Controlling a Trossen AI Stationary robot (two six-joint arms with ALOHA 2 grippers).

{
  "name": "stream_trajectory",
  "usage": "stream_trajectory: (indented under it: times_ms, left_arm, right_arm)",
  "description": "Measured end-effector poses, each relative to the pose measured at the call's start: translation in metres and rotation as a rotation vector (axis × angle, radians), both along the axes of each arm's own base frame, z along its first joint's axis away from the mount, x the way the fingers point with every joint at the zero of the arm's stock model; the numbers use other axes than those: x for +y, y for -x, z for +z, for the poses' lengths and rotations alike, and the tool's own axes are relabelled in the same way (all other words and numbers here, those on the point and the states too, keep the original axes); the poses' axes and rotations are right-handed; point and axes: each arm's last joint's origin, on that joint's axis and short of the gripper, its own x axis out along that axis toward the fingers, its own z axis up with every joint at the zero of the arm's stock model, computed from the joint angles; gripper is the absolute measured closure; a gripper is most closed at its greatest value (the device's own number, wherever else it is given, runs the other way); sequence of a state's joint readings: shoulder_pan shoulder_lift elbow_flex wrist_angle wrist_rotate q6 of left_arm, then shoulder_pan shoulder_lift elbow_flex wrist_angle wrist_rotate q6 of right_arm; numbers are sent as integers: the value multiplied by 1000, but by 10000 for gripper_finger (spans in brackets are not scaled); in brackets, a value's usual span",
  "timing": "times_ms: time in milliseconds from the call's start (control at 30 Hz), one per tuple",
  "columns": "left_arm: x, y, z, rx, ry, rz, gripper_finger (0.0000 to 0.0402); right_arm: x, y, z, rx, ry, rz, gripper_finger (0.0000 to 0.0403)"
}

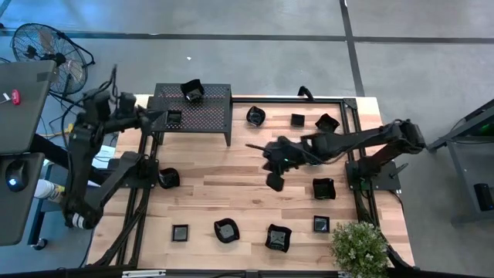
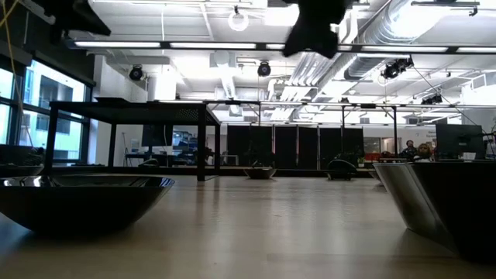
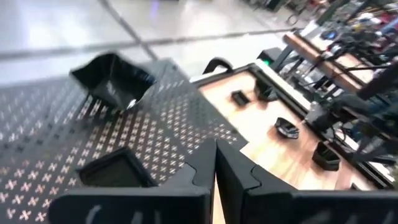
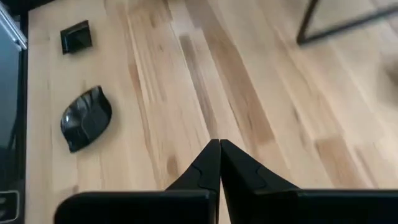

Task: Pick & Place Mini shaped plates
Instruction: Put the black leaf shaped plate on the shelf

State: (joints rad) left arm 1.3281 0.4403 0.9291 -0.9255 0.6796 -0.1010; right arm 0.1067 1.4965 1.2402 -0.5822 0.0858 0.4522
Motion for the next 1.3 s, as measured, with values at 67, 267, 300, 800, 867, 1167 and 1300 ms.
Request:
stream_trajectory:
  times_ms: [67,267,300,800,867,1167,1300]
  left_arm:
    - [-7,1,2,-18,-39,-22,399]
    - [-11,1,4,-40,-97,-67,401]
    - [-9,0,3,-48,-106,-82,401]
    - [18,-15,-16,-205,-202,-128,401]
    - [20,-21,-19,-222,-212,-139,401]
    - [23,-72,-35,-161,-227,-223,401]
    - [15,-96,-38,-119,-255,-263,401]
  right_arm:
    - [2,17,-10,-1,-40,-45,401]
    - [-12,85,-37,20,-183,-245,402]
    - [-17,96,-40,22,-197,-287,402]
    - [-93,174,-88,224,-306,-669,376]
    - [-100,177,-90,242,-307,-683,361]
    - [-128,183,-107,365,-278,-655,300]
    - [-140,184,-118,424,-303,-615,296]
